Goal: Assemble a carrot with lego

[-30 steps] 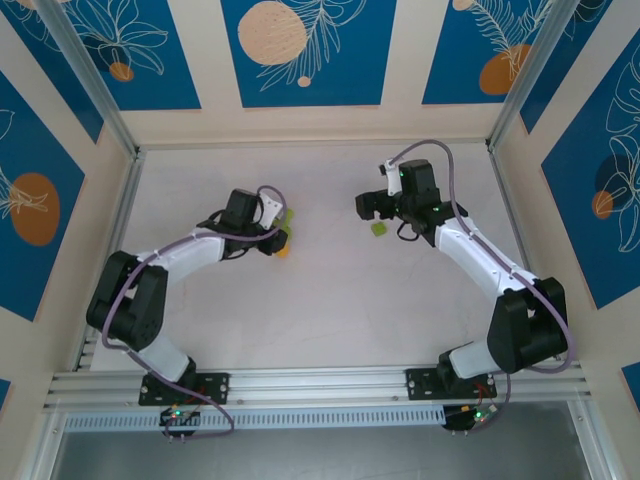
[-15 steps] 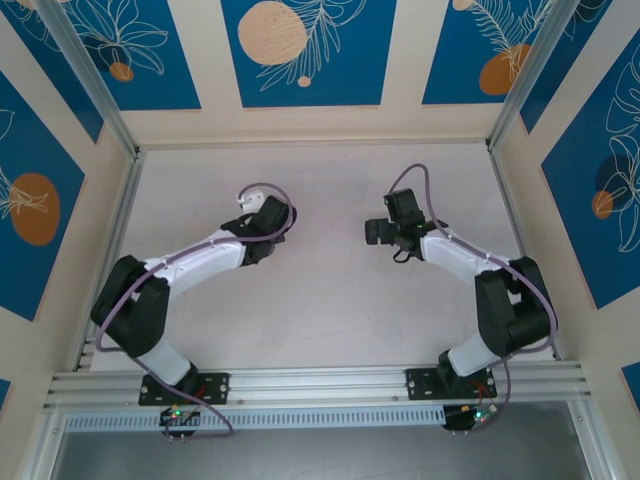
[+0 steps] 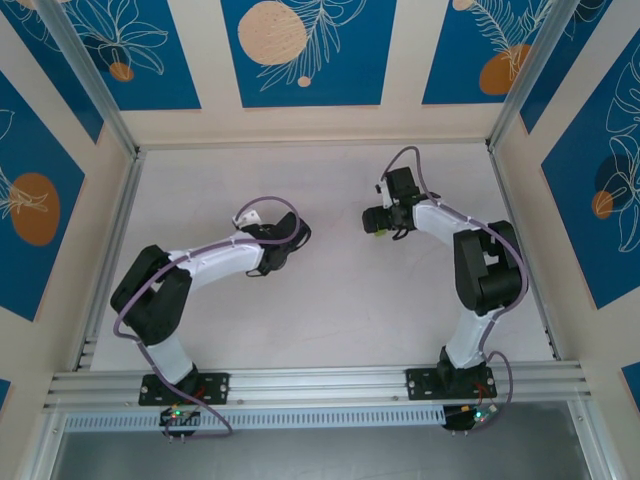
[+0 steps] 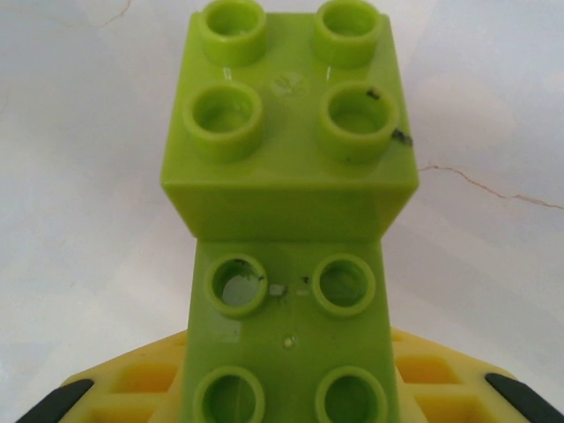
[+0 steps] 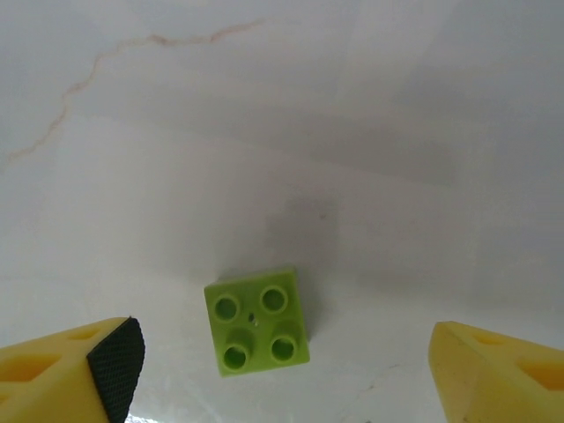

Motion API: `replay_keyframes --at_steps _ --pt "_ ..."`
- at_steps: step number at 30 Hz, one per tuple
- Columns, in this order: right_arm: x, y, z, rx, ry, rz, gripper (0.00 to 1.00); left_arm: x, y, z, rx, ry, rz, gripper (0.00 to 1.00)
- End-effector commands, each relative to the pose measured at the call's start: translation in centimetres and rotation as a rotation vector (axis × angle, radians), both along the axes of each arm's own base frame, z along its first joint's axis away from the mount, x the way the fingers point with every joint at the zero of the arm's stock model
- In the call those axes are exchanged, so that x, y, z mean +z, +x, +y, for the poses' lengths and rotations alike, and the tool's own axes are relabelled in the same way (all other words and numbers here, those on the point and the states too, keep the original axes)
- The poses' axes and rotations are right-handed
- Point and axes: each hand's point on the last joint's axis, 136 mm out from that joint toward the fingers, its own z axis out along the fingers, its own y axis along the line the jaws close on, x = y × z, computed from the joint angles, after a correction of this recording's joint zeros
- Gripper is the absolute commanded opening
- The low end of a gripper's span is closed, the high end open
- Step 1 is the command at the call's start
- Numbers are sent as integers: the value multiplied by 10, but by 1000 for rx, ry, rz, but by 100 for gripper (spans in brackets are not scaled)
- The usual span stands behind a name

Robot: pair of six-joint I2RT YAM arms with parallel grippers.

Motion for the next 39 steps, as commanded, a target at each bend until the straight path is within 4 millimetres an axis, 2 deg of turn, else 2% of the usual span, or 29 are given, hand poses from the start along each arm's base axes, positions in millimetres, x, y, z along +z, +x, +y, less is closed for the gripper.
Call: replay_keyframes --at_steps 1,17,21,25,26,30,32,39 --pt "-15 -16 6 63 0 95 83 3 0 -5 32 -21 -19 20" --pt "-35 -14 9 106 -22 114 74 -11 -11 -28 -28 -37 22 35" --pt "-37 -11 10 118 -25 98 72 -12 -12 -33 -46 -37 21 37" --pt "-34 -5 11 126 -27 63 72 -13 -12 -39 -65 -41 27 41" --pt "-33 -3 12 132 -25 55 72 -15 -13 -40 -69 -42 32 45" --pt "-32 -1 14 149 -23 33 72 -16 -14 -43 -81 -45 37 48" --pt "-30 0 16 161 -16 14 72 -17 -15 -44 -89 -49 41 56" --pt "-19 4 19 175 -2 -56 72 -17 -16 -47 -105 -53 40 58"
